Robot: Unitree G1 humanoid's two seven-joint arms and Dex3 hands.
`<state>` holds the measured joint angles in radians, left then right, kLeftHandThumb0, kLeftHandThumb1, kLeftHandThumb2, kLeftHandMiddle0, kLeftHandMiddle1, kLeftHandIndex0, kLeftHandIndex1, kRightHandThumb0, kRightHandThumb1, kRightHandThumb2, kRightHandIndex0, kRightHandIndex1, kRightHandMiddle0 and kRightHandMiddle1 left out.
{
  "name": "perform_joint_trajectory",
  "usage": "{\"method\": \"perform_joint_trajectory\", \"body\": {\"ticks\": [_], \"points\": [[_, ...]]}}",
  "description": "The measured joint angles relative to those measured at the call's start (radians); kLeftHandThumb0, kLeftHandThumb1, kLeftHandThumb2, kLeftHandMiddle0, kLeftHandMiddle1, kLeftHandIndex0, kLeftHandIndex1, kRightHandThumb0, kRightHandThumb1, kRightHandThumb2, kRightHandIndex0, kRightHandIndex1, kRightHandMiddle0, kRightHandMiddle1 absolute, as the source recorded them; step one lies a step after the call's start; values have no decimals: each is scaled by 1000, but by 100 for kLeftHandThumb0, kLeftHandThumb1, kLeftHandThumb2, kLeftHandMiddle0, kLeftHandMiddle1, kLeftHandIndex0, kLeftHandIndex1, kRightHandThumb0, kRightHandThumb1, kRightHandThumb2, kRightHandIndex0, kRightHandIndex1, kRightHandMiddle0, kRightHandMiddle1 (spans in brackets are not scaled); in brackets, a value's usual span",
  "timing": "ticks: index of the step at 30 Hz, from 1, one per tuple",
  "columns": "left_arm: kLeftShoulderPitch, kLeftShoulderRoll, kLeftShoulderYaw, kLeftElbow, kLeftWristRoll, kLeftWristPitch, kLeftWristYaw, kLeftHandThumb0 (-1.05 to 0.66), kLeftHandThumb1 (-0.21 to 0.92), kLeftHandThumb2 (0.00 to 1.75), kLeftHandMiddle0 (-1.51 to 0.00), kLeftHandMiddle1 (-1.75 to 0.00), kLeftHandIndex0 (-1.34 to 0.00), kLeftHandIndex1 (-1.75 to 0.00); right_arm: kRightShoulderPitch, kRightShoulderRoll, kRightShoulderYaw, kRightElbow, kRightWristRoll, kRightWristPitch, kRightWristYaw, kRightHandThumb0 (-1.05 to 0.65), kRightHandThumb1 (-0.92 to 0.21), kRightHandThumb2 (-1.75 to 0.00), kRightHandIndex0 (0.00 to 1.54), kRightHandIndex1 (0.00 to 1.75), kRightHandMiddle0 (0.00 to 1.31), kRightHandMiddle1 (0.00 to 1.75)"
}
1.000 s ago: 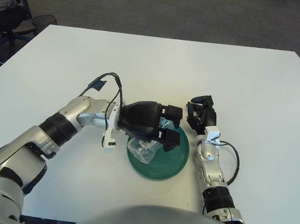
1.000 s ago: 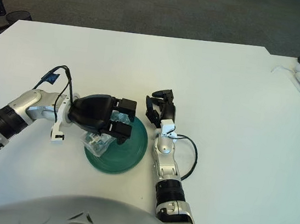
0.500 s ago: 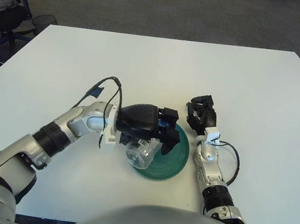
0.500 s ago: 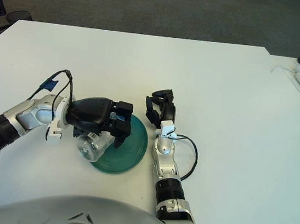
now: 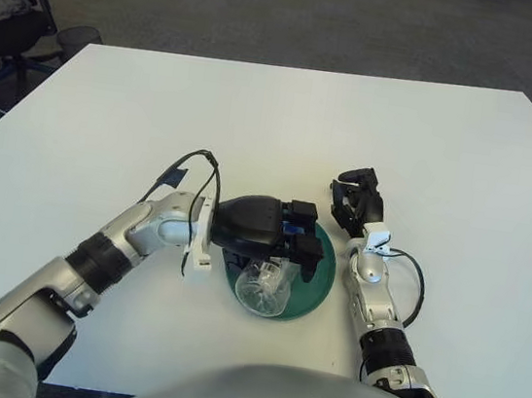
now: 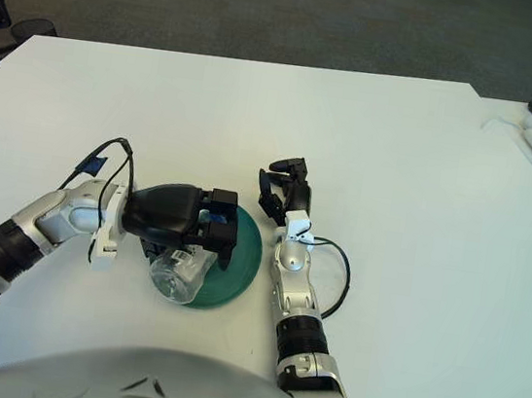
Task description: Put the bottle into the plate.
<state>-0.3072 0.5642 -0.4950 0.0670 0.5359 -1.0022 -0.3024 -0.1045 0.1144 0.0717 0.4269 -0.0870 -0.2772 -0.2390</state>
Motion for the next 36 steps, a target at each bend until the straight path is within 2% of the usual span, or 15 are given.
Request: {"method": "perform_joint_trajectory", "body": {"ticks": [4, 10, 15, 26, 36], "points": [[41, -15, 61, -11, 172, 0, 105, -99, 92, 105, 0, -7, 0, -9, 0, 0, 0, -5, -1, 12, -4, -34, -92, -52, 27, 119, 19, 175], [51, -20, 80, -26, 352, -1, 217, -102, 92, 97, 0, -1, 0, -1, -2, 0, 0, -5, -4, 20, -20, -34, -92, -52, 29, 119, 19, 175], [50, -20, 81, -49, 449, 26, 260, -104, 92, 94, 0, 0, 0, 0, -7, 0, 2, 10, -6, 3, -39, -34, -92, -52, 31, 124, 19, 175], [41, -18, 68, -43, 526, 50, 356, -103, 92, 96, 0, 0, 0, 0, -34, 1, -2, 69, -5, -46, -60, -34, -92, -52, 33, 130, 18, 175], [15, -11, 52, -7, 514, 49, 364, -103, 92, 102, 0, 0, 0, 0, -53, 3, -6, 89, -3, -45, -77, -34, -92, -52, 27, 127, 18, 175]]}}
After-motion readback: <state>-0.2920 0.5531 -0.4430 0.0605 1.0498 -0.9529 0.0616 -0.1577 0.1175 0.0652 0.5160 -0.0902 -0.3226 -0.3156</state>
